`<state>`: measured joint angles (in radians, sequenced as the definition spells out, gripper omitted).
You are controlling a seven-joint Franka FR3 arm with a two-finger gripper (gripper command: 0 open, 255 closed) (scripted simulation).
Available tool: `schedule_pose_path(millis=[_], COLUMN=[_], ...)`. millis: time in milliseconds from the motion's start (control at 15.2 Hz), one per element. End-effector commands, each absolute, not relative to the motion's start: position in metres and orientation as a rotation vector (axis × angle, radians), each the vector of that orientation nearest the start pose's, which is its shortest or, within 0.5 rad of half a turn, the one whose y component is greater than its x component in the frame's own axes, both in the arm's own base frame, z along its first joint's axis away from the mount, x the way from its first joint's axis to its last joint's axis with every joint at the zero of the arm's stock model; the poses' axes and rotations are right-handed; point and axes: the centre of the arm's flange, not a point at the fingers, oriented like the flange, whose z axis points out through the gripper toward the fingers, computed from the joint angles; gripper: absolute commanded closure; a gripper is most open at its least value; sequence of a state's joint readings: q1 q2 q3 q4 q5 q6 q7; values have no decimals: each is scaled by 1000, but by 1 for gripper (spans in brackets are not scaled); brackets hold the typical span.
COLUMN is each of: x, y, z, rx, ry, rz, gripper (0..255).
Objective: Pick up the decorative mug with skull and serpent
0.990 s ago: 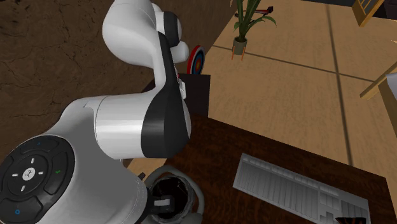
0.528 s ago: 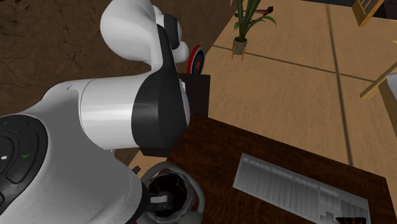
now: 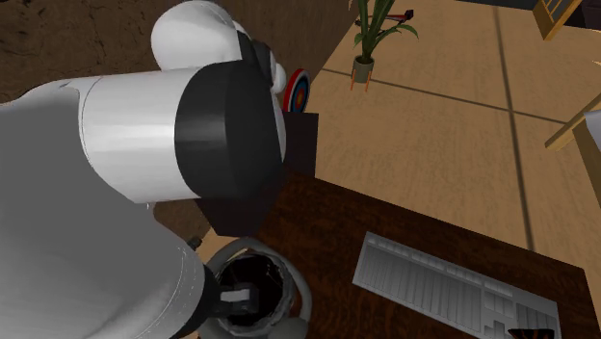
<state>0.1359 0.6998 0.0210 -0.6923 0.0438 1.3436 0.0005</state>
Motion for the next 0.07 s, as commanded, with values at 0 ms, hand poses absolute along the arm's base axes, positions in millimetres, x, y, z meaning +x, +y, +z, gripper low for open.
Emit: schedule_pose_path(millis=[0], x=[704], y=[108], z=[565], rx=[-3078], ry=[-248], rz=[78], gripper=[255])
